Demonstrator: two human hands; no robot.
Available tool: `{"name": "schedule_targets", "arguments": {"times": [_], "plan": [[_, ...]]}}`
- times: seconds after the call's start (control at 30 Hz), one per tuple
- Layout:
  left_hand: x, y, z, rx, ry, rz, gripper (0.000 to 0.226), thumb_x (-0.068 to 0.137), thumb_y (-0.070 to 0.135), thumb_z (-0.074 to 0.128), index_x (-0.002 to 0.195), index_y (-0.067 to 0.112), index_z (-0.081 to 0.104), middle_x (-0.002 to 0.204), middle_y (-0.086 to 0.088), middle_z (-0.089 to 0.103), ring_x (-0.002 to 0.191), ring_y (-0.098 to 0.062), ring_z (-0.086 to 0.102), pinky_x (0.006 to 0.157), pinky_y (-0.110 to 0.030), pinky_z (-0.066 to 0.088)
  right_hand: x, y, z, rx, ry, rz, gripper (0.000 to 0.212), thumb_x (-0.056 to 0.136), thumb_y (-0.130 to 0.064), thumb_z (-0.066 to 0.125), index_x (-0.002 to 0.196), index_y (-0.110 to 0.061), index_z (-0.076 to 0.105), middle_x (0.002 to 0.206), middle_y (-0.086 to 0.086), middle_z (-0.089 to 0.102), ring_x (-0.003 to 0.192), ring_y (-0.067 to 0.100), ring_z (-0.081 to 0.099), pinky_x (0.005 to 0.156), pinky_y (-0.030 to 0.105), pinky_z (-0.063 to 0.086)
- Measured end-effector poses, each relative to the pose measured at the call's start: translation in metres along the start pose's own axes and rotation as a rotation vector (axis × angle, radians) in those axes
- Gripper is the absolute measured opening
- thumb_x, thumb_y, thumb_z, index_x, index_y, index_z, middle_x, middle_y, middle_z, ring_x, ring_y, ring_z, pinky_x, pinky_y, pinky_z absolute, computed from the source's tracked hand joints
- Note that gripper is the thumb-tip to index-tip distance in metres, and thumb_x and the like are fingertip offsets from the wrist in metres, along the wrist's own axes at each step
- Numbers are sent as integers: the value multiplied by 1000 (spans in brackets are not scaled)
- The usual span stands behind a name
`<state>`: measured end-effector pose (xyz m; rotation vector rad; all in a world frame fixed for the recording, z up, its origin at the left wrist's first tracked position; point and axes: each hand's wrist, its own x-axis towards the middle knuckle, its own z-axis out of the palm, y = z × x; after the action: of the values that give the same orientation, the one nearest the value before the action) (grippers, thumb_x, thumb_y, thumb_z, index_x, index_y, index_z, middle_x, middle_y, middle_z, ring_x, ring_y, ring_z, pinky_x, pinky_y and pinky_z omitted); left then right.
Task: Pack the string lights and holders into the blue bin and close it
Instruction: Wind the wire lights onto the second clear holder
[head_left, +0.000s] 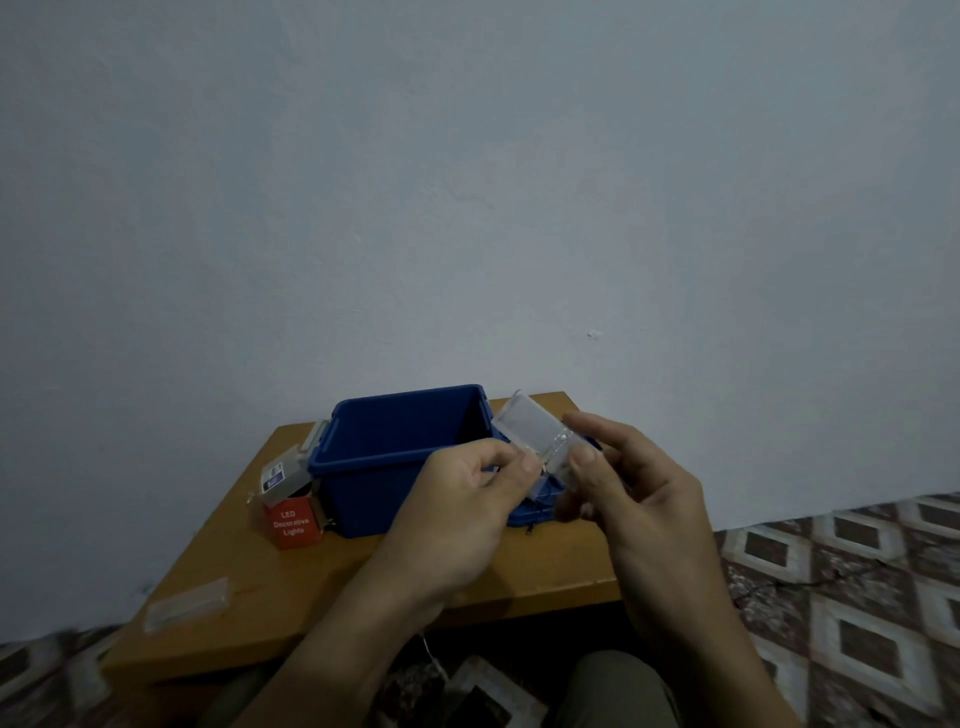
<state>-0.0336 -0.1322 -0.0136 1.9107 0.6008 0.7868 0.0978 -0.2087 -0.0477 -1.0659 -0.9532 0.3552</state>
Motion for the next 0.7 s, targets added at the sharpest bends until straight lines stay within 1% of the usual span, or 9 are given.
{"name": "schedule_targets", "arguments": {"times": [0.07, 0.17, 0.27, 0.37, 0.43, 0.47, 0.53, 0.6, 0.7], "plan": [[2, -2, -5, -64, -39, -47, 22, 101, 29, 53, 112, 16, 67, 45, 14, 47, 37, -1, 42, 43, -13, 28, 1, 0, -2, 46, -14, 21, 22, 94, -25, 63, 111, -32, 74, 93, 12, 69, 71, 21, 67, 67, 30, 56], [9, -9, -16, -184, -192, -177, 30, 94, 38, 60, 106, 11, 66, 57, 3, 36, 47, -11, 25, 49, -29, 16, 3, -3, -4, 233, -36, 104, 25, 87, -23, 65, 110, -22, 75, 101, 15, 71, 72, 23, 65, 66, 33, 57], [17, -12, -29, -148, -380, -267, 30, 85, 41, 64, 88, 11, 63, 60, 2, 40, 50, -11, 31, 49, -25, 24, 4, -9, -11, 382, -142, 200, 28, 84, -17, 65, 110, -12, 75, 99, 12, 73, 67, 21, 61, 62, 29, 57], [28, -15, -41, -138, -460, -301, 28, 91, 37, 67, 90, 9, 62, 64, -2, 47, 55, -13, 41, 54, -25, 34, 4, -12, -17, 390, -294, 211, 23, 85, -16, 74, 108, -11, 76, 97, 10, 71, 63, 21, 58, 60, 29, 55], [35, -14, -51, -184, -479, -321, 27, 90, 33, 63, 92, 7, 65, 70, -6, 50, 60, -16, 46, 55, -27, 40, 3, -13, -22, 338, -433, 185, 26, 85, -19, 73, 110, -11, 75, 100, 11, 70, 66, 20, 58, 61, 29, 54], [39, -13, -55, -237, -478, -334, 23, 89, 32, 65, 83, 10, 67, 70, -8, 48, 58, -16, 45, 53, -27, 38, 2, -13, -24, 297, -509, 171, 28, 85, -23, 71, 110, -11, 74, 102, 11, 69, 68, 20, 57, 61, 28, 53], [47, -6, -60, -321, -463, -367, 28, 89, 29, 64, 65, 16, 57, 61, -2, 42, 45, -10, 37, 45, -22, 27, 1, -15, -26, 197, -603, 142, 24, 90, -27, 69, 110, -15, 75, 100, 9, 70, 71, 20, 58, 63, 29, 53], [52, 6, -62, -295, -421, -378, 31, 90, 27, 60, 62, 19, 50, 53, 4, 36, 37, -5, 27, 39, -20, 16, 0, -16, -25, 35, -602, 92, 19, 95, -28, 64, 111, -22, 74, 99, 8, 70, 73, 20, 60, 66, 32, 53], [53, 24, -61, -145, -348, -293, 30, 89, 29, 62, 62, 19, 53, 50, 5, 34, 40, -7, 24, 44, -25, 11, 0, -14, -21, -151, -527, 70, 20, 95, -30, 60, 111, -32, 71, 97, 7, 68, 70, 17, 62, 70, 34, 54]]}}
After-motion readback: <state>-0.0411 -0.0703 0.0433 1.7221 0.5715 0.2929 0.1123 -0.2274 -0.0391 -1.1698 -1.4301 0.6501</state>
